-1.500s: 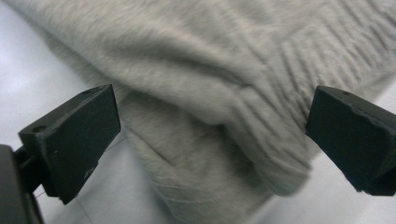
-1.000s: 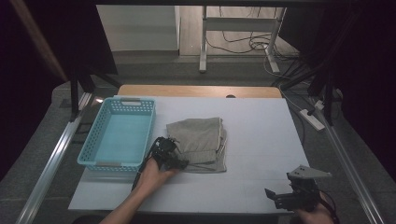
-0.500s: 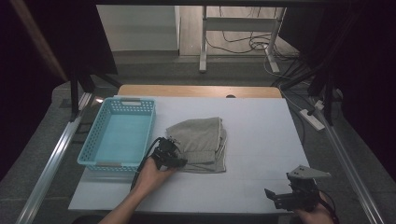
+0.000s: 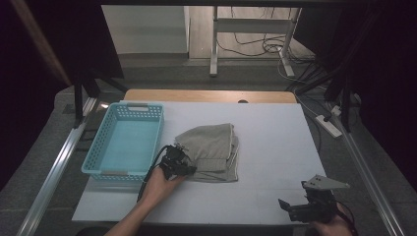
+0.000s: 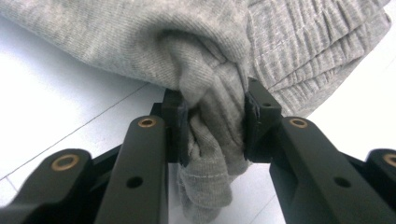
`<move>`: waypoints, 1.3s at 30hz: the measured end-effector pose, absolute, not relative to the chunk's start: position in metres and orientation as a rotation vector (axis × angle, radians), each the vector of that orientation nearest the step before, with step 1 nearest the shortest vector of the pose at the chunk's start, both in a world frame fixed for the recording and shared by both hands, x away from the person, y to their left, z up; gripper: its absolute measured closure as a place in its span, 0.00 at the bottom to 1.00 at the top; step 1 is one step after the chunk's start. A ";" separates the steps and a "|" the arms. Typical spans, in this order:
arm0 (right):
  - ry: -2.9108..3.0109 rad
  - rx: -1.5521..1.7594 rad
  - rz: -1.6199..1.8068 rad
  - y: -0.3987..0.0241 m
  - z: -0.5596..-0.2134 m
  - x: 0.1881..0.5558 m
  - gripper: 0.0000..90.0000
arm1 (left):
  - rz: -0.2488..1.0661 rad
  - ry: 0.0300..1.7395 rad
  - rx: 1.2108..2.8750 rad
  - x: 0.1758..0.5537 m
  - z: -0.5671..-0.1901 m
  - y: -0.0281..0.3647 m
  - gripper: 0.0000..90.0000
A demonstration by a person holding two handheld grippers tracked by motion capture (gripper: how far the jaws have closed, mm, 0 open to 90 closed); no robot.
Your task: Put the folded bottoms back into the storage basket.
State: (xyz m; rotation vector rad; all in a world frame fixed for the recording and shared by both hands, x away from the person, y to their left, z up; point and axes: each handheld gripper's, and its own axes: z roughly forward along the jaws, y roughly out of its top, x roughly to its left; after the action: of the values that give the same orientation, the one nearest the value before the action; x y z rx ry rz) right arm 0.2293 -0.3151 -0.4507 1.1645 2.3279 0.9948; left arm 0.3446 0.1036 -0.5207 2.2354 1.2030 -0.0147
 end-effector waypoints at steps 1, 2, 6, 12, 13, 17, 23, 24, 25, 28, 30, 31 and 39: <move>2.327 1.162 1.002 -0.315 -0.450 0.229 0.00 | -0.015 1.203 2.235 0.345 -0.521 0.104 0.74; 2.327 1.162 1.002 -0.315 -0.450 0.229 0.00 | -0.008 1.197 2.240 0.344 -0.521 0.103 0.74; 2.315 1.156 1.088 -0.313 -0.446 0.229 0.00 | 0.029 1.164 2.267 0.343 -0.520 0.102 0.72; 2.303 1.097 1.121 -0.304 -0.441 0.230 0.00 | 0.045 1.154 2.269 0.342 -0.520 0.102 0.72; 2.310 1.074 1.135 -0.301 -0.440 0.231 0.00 | 0.049 1.148 2.268 0.342 -0.521 0.102 0.72; 2.329 1.042 1.133 -0.296 -0.440 0.233 0.00 | 0.054 1.141 2.267 0.341 -0.521 0.102 0.72; 2.379 1.020 1.203 -0.289 -0.437 0.239 0.00 | 0.037 1.140 2.254 0.342 -0.522 0.104 0.72; 2.388 1.024 1.205 -0.286 -0.437 0.242 0.00 | 0.033 1.137 2.248 0.342 -0.523 0.105 0.72; 2.388 1.024 1.205 -0.286 -0.437 0.242 0.00 | 0.033 1.137 2.248 0.342 -0.523 0.105 0.72; 2.398 0.990 1.204 -0.279 -0.436 0.247 0.00 | 0.026 1.131 2.241 0.342 -0.524 0.106 0.72; 2.407 0.974 1.201 -0.275 -0.436 0.250 0.00 | 0.019 1.140 2.236 0.342 -0.524 0.106 0.72; 2.411 0.965 1.199 -0.274 -0.436 0.253 0.00 | 0.022 1.139 2.237 0.342 -0.524 0.106 0.72; 2.434 0.982 1.220 -0.267 -0.435 0.272 0.00 | 0.042 1.109 2.246 0.342 -0.524 0.106 0.71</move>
State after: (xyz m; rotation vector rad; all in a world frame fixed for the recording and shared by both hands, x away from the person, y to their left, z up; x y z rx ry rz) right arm 0.2721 -0.2671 -0.4348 0.9821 2.4342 1.2195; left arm 0.3416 0.1062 -0.5245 2.2457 1.1087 0.0423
